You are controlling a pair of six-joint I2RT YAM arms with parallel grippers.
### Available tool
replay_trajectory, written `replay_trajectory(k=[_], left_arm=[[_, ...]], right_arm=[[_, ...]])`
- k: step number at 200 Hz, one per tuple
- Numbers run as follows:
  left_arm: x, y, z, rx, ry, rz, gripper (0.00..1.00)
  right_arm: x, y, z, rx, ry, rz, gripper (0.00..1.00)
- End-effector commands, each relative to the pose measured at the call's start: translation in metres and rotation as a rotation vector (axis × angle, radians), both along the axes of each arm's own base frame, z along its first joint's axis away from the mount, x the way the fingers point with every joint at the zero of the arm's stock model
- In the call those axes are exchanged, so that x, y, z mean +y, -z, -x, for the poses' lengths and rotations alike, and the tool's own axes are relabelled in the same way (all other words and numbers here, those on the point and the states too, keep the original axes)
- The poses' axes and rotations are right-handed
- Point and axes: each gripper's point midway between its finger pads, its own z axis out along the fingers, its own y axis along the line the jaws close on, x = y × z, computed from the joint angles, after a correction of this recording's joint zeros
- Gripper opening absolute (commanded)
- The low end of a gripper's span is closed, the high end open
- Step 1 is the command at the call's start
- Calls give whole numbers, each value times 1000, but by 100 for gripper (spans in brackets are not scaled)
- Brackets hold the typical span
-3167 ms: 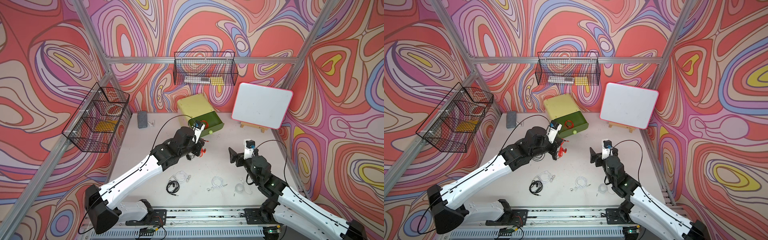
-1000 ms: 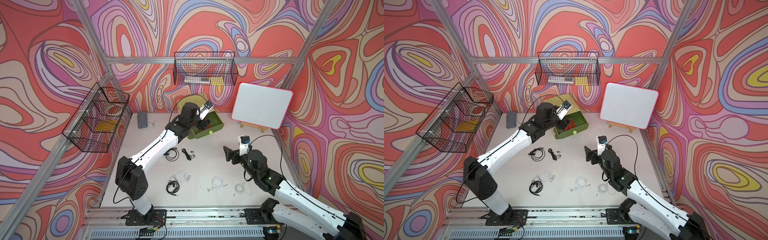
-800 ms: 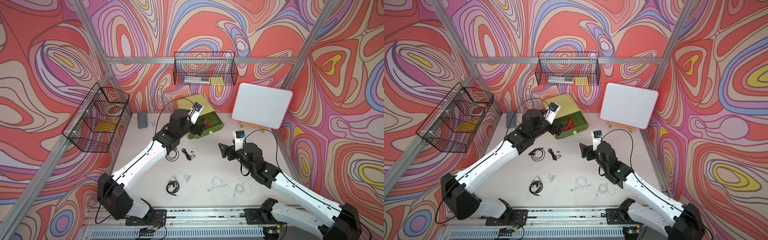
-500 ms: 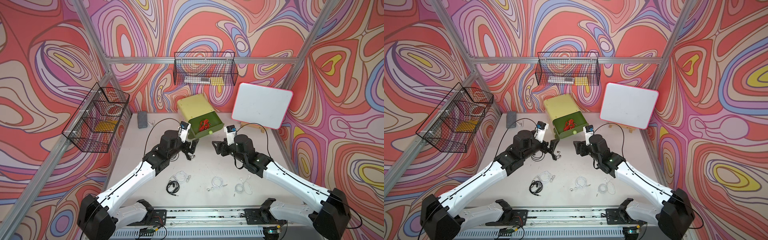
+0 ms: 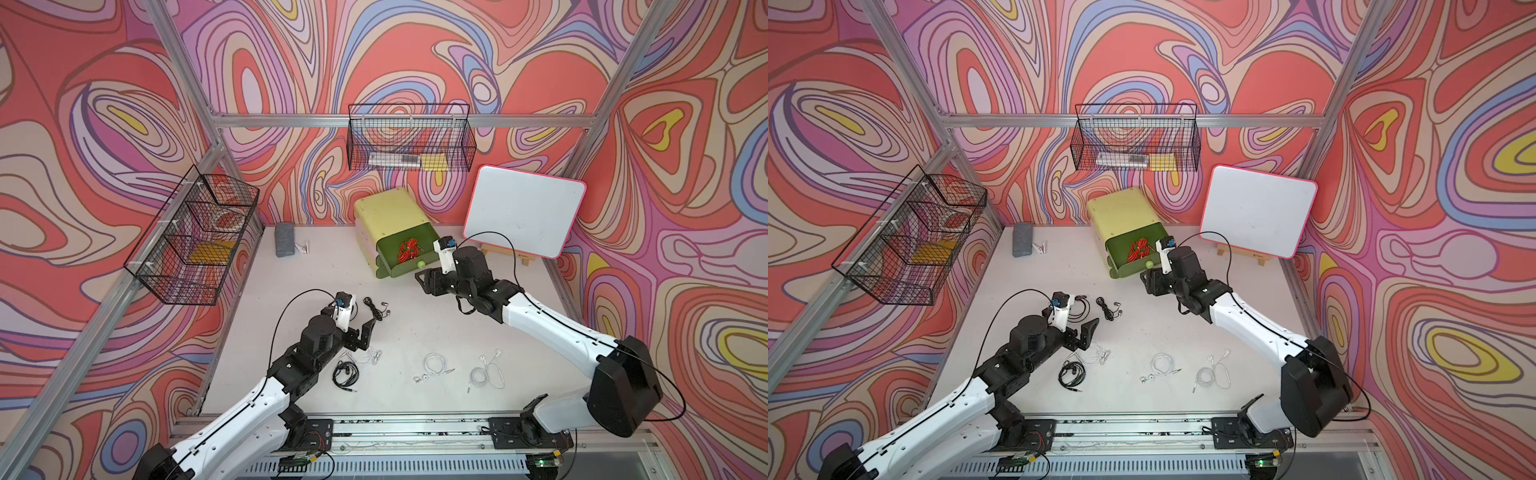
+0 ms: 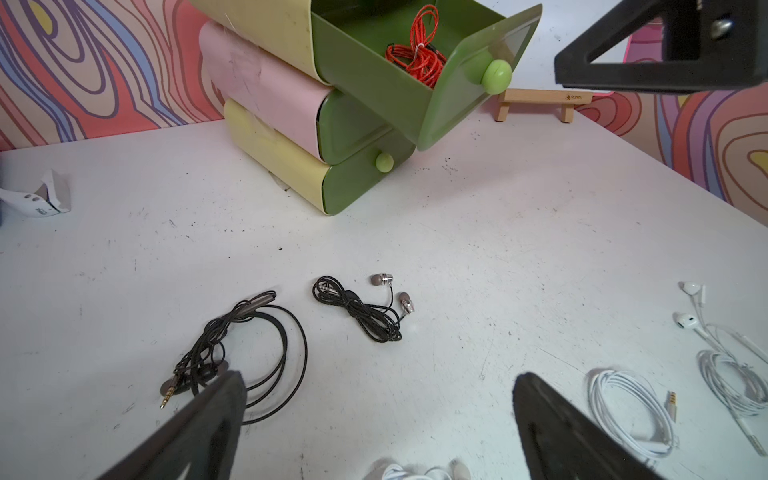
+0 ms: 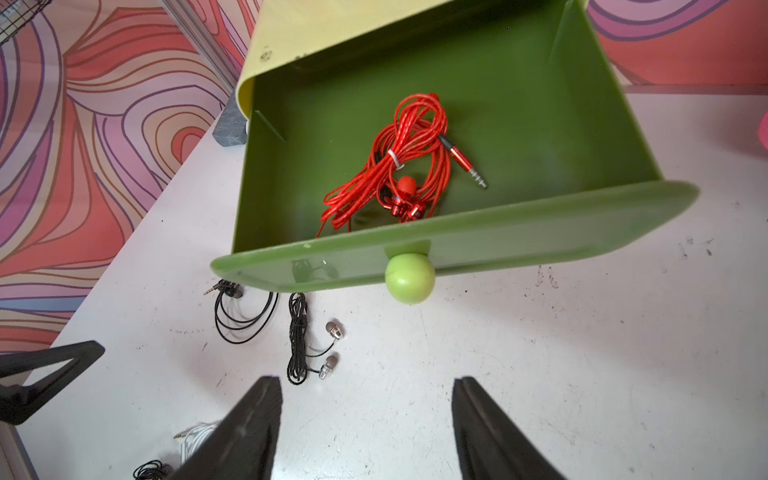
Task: Place the wired earphones into the drawer by color
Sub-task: Close the drawer in the storage box.
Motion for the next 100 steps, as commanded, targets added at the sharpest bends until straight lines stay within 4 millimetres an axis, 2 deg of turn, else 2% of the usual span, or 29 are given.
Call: replay_trajectory(k=[1,40,100], left_arm=[[-4,-15,-4,-45,2,49,99],[-7,-10,-6,-12,12,35,99],[-7,-11,-6,-20,12,29,99]], right_arm=[[3,3,-7,18,-19,-9,60],[-1,11,-23,-5,-10,23,49],[-2,14,-41,-31,-4,48,44]])
